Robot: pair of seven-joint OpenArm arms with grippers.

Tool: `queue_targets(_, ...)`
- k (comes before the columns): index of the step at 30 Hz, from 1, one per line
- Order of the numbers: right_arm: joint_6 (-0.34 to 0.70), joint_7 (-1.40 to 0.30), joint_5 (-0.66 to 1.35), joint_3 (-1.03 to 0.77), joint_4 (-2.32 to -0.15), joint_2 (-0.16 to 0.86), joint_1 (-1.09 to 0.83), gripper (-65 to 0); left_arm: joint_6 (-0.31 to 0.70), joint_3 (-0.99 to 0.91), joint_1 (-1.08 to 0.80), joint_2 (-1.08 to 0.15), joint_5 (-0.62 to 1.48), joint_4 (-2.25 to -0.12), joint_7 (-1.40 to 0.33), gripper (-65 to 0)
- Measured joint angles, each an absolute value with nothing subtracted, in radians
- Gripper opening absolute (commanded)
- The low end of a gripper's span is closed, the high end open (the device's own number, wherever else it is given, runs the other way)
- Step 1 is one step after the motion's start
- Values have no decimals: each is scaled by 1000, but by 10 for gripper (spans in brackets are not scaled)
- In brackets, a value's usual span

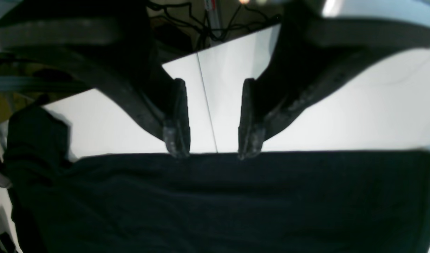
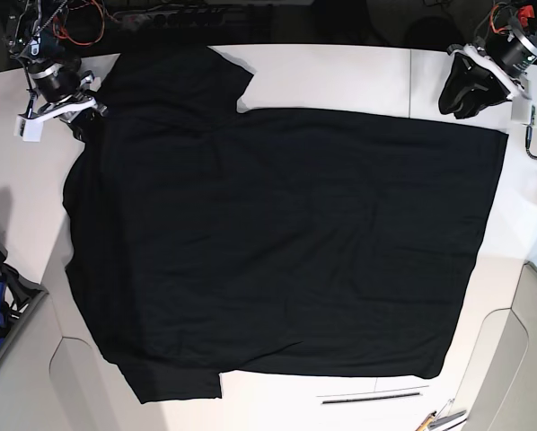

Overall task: Fold the T-shirt properly
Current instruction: 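Lower both grippers toward the shirt's shoulder corners, then grasp the shirt's shoulder edges with both grippers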

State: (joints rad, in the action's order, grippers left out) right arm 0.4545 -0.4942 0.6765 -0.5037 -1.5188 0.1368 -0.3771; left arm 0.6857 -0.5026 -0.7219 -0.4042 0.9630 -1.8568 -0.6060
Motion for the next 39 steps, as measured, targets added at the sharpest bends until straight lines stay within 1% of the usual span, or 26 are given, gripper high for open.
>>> queue_targets(4, 467, -495, 665, -504, -1519, 136, -379, -650, 686, -503, -687, -404, 960, -1857, -606, -386)
queue_targets(9, 467, -494, 649, -504, -1519, 136, -379, -650, 688, -542, -632, -399, 892, -1857, -609, -290)
queue_targets(11, 467, -494, 647, -504, -1519, 136, -379, -650, 675, -573, -601, -402, 857, -1853, -607, -289)
queue_targets(15, 468, -494, 647, -504, -1519, 136, -379, -650, 562, -628, -536, -442, 826, -1784, -607, -289)
queue_targets(19, 468, -494, 647, -504, -1519, 136, -379, -650, 537, -663, -472, -504, 834, -1638, -615, -289)
queue_targets(22, 468, -494, 647, -504, -1519, 136, -379, -650, 537, -665, -428, -534, 861, -1506, -629, -289)
queue_targets(26, 468, -494, 647, -504, -1519, 136, -379, -650, 554, -664, -384, -532, 926, -1357, -660, -289)
queue_targets(29, 468, -494, 647, -504, -1519, 136, -379, -650, 563, -664, -375, -532, 971, -1286, -666, -289)
queue_targets(33, 468, -494, 647, -504, -1519, 136, -379, -650, 566, -665, -370, -533, 1020, -1237, -665, -289)
queue_targets(39, 468, -494, 647, -504, -1519, 136, -379, -650, 566, -665, -365, -516, 1032, -1233, -665, -289)
